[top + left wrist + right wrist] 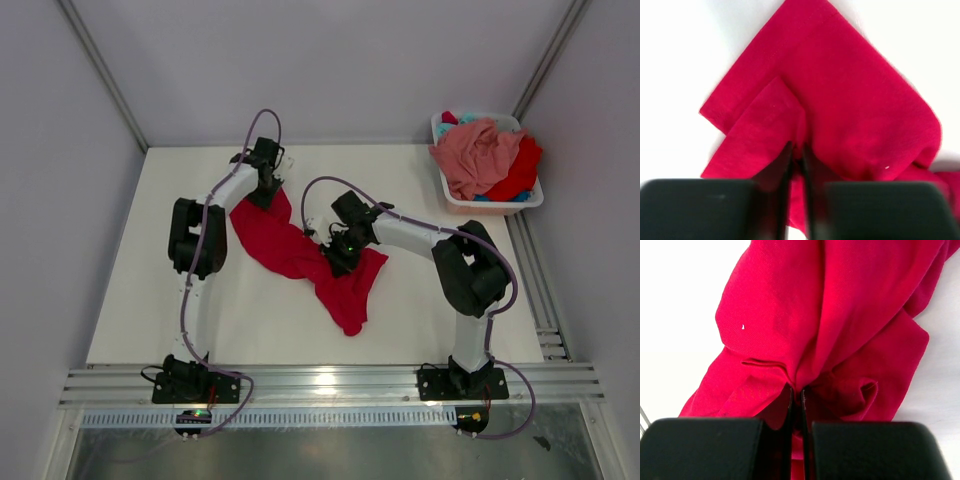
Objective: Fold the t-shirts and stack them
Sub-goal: Flatten the tshirt out
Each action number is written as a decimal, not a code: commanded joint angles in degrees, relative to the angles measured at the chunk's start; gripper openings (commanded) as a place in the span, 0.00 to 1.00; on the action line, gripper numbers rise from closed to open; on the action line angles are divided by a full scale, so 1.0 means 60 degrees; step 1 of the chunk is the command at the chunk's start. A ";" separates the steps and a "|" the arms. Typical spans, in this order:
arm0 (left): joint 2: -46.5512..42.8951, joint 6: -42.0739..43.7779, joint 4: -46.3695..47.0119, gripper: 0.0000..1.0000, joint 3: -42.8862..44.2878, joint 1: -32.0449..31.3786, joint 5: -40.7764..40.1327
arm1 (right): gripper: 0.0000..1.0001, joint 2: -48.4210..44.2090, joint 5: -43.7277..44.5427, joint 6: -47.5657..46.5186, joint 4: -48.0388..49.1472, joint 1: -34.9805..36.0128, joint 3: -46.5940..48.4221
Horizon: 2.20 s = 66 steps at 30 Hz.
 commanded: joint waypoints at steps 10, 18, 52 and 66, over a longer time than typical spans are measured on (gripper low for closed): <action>-0.0722 0.0085 0.0698 0.00 -0.0310 0.0053 -0.0717 | 0.03 -0.0326 0.0854 -0.0137 -0.0366 0.0019 0.0432; -0.1075 -0.0178 0.0217 0.00 0.2148 0.0535 -0.0807 | 0.03 -0.0897 0.5627 0.0288 0.1709 0.0019 0.0932; -0.6362 -0.0691 -0.1321 0.00 -0.0543 0.3583 0.2708 | 0.04 -0.3504 0.3306 0.0830 -0.0730 -0.2852 0.1108; -0.4607 -0.1539 -0.0723 0.00 0.0214 0.3568 0.3560 | 0.04 -0.2028 0.3742 0.1181 -0.0030 -0.2866 0.1764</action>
